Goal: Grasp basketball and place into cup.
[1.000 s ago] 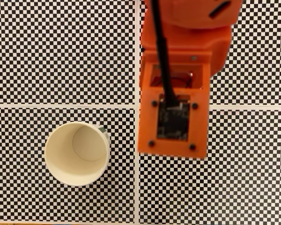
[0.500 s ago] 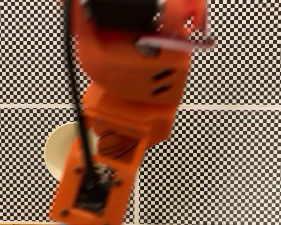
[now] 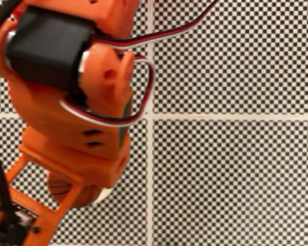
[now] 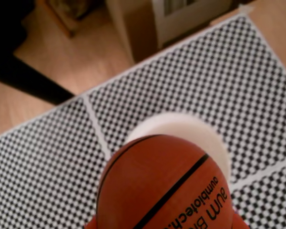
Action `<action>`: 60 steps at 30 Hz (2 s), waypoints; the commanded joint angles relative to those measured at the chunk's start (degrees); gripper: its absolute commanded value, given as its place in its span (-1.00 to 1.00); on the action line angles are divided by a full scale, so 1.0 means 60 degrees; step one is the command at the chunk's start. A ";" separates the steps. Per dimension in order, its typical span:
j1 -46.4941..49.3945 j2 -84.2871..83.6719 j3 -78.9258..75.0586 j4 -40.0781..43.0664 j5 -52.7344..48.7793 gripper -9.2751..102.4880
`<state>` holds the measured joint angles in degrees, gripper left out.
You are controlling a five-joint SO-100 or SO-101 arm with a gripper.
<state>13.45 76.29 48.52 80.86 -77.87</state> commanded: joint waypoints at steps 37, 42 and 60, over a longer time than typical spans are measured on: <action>0.0190 -0.1172 -0.1963 0.0527 0.0234 -0.57; 0.0190 -0.1582 -0.2520 0.0557 0.0322 -0.57; 0.0146 -0.1729 -0.2637 0.0776 0.0190 -0.42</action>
<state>14.85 65.30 35.33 85.43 -76.38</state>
